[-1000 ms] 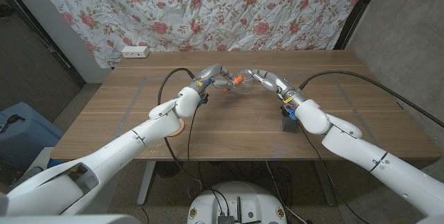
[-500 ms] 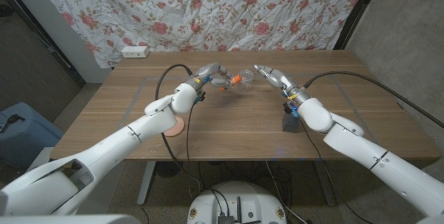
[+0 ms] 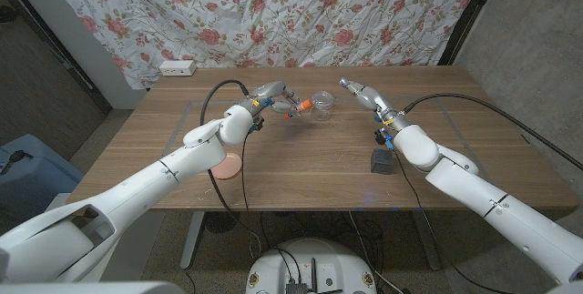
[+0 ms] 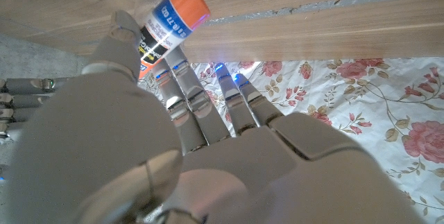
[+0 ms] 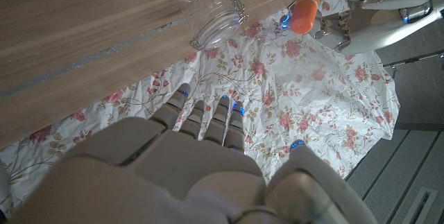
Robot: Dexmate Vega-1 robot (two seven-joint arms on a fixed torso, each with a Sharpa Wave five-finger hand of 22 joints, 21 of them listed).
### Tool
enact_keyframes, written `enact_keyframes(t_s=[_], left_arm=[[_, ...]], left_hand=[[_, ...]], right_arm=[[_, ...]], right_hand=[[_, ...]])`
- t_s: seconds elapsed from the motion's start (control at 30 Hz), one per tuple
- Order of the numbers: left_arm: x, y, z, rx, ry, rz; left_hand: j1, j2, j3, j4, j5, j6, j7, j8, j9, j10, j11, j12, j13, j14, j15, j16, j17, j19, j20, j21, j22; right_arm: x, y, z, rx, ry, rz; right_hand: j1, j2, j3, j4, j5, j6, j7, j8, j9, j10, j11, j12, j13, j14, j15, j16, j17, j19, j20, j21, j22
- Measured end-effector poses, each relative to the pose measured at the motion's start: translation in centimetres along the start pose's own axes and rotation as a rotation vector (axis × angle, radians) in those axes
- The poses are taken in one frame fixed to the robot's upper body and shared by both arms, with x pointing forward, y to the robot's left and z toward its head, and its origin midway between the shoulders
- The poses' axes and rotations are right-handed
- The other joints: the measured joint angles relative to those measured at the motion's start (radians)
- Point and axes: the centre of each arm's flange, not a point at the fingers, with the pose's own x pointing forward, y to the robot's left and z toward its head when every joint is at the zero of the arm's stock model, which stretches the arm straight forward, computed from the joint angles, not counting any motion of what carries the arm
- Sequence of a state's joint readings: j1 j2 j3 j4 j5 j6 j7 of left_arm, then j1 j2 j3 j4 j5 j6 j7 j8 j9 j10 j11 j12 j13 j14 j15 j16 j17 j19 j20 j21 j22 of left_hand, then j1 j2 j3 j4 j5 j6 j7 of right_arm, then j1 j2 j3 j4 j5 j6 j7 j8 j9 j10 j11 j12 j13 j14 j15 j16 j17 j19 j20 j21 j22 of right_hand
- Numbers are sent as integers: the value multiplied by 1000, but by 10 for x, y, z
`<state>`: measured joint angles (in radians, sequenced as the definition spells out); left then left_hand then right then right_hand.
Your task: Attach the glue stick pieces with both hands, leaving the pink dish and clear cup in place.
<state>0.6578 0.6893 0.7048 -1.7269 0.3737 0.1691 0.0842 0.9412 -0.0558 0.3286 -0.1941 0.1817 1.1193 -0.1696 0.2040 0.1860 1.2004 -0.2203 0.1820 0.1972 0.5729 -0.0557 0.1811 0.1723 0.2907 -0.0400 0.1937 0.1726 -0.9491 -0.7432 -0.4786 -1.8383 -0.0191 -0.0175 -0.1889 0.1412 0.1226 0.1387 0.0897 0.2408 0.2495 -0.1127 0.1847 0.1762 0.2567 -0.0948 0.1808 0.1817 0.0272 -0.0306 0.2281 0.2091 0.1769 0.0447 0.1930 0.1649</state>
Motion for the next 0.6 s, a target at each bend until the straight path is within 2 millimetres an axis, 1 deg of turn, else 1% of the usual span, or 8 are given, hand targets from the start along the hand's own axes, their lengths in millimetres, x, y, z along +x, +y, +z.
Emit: enact_keyframes(t_s=[0.1, 0.17, 0.2, 0.27, 0.3, 0.37, 0.4, 0.6], left_arm=[[0, -1, 0, 9, 1, -12], [0, -2, 0, 14, 2, -20], [-3, 8, -6, 51, 4, -23], [-2, 9, -8, 66, 4, -34], [-2, 9, -8, 71, 4, -40], [-2, 10, -9, 91, 3, -50], [-2, 10, -9, 96, 1, -57], [-1, 10, -12, 134, -2, -85]], left_hand=[[0, 0, -1, 1, 0, -2, 2, 0, 0, 0, 0, 0, 3, -9, 2, 0, 0, -4, 0, -4, 0], [0, 0, -1, 1, 0, -9, -6, 0, 0, -4, -4, 0, 3, -9, 2, 0, 0, -15, -1, -6, 0], [0, 0, -1, 1, 0, -11, -4, 0, 0, -7, -6, 0, 3, -12, 6, 0, 0, -16, -1, -6, 0], [0, 0, -1, 1, 0, -18, -7, 0, 0, -10, -4, 0, 4, -19, 2, -4, 0, -19, 2, -6, 0], [11, 11, -1, 1, 0, -18, -7, 0, 0, -14, -1, 0, 3, -19, 2, -4, 0, -25, 0, -6, 0], [12, 12, -1, 1, 0, -20, -6, 0, 0, -17, -1, 0, 3, -19, 2, -4, 0, -26, -1, -6, 0], [12, 12, -1, 1, 0, -20, -6, 0, 0, -17, -1, 0, 2, -22, 4, -4, 0, -26, -1, -6, 0], [17, 17, -4, 4, 0, -25, -11, 0, 0, -24, -4, -1, 0, -30, 6, -4, 0, -26, -1, -6, 0]], right_arm=[[1, -2, -1, 0, 3, -4], [2, -2, -2, -1, 3, -6], [3, -4, -3, 30, 11, -11], [3, -5, -4, 33, 13, -16], [4, -6, -5, 33, 15, -18], [4, -7, -6, 43, 19, -26], [5, -8, -8, 43, 22, -30], [7, -12, -14, 66, 34, -52]], right_hand=[[0, 0, 0, 0, 0, 0, -1, 0, 0, -4, 4, 0, 0, 0, 0, 0, 0, 0, 0, 0, 0], [0, 0, 0, 0, 0, -9, -1, 0, 0, -5, 5, 0, 0, 0, 0, 0, 0, 4, -4, 0, 0], [0, 0, 0, 0, 0, -11, 0, 0, 0, -5, 5, 0, 0, 0, 0, 0, 0, 8, -8, 4, 0], [0, 0, 0, 0, 4, -11, 0, 0, 0, -9, 9, 0, 0, 4, -4, 0, 0, 22, -10, 8, 0], [0, 0, 5, 1, 4, -11, 0, 0, 0, -12, 13, 0, 0, 8, -8, 0, 0, 24, -9, 8, 0], [0, 0, 5, 0, 4, -11, 0, 0, 0, -12, 13, 0, 0, 7, -7, 0, 0, 31, -16, 8, 0], [0, 0, 5, 0, 4, -14, 4, 0, 0, -12, 13, 0, 0, 7, -7, 0, 0, 34, -13, 8, 0], [0, 0, 8, -3, 4, -16, 6, 0, 0, -16, 16, 0, 0, 20, -5, 0, -5, 59, -23, 15, 0]])
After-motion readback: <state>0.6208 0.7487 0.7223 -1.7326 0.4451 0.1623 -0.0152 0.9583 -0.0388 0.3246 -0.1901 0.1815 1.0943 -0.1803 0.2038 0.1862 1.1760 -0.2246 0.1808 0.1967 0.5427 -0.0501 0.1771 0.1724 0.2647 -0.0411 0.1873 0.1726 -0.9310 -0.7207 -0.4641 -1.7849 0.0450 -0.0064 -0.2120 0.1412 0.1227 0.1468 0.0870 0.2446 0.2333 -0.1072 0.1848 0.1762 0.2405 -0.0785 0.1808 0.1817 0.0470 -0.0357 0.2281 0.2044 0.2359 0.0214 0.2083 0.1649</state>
